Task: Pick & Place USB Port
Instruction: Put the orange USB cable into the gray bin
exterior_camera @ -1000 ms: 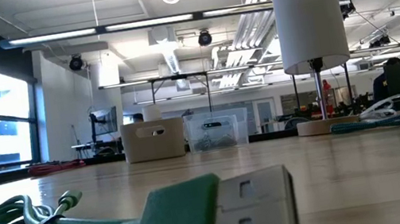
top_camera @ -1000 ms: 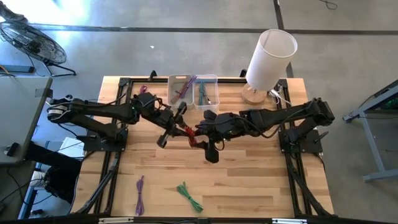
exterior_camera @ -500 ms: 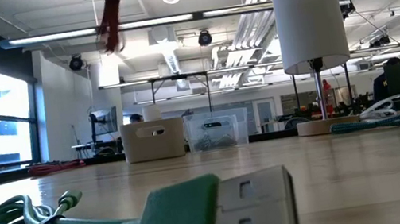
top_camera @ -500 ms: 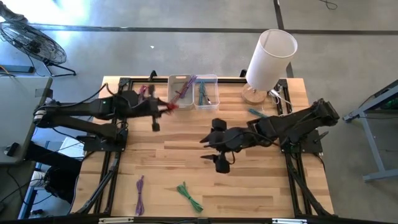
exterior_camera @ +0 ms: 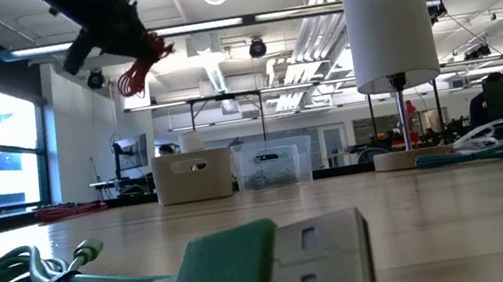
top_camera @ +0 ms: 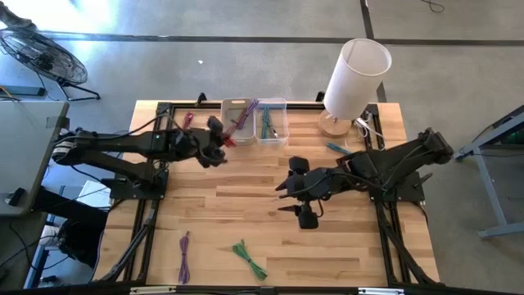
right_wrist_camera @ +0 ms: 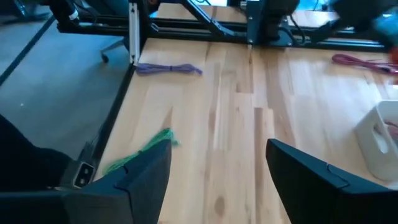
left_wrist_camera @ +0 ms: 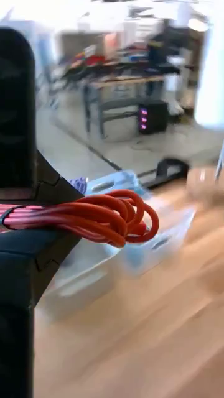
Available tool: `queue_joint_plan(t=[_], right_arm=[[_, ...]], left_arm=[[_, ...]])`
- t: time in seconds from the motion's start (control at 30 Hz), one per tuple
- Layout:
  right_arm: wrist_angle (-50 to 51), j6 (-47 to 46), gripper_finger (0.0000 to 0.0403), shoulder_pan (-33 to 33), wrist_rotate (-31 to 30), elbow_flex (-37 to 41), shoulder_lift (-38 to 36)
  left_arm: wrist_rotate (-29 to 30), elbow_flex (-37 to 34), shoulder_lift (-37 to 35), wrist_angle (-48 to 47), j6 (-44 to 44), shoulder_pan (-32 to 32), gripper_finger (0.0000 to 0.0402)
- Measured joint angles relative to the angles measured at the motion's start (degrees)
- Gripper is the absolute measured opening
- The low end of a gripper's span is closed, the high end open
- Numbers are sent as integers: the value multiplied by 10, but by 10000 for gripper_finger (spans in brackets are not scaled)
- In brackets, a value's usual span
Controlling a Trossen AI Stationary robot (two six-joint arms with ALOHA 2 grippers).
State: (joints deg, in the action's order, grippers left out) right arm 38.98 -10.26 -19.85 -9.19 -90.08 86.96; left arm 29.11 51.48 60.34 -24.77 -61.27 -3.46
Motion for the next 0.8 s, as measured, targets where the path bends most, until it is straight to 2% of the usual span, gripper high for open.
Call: queue_joint_plan(t=[0.1, 0.23, 0.53, 0.7, 0.8], right_arm=[[9, 0, 254, 6, -10, 0, -9], [23, 0, 254, 16, -10, 0, -23], [48, -18, 254, 26, -24, 0, -40], [66, -28, 254, 26, -36, 0, -40], [81, -43, 254, 31, -43, 0, -40]], left_arm=[[-1, 23, 20, -41, -110, -20, 31], [-24, 67, 54, -100, -174, -76, 31], [-175, 159, 147, -132, -308, -215, 31], [-192, 191, 195, -202, -378, -253, 31], [-199, 195, 215, -209, -421, -270, 31]])
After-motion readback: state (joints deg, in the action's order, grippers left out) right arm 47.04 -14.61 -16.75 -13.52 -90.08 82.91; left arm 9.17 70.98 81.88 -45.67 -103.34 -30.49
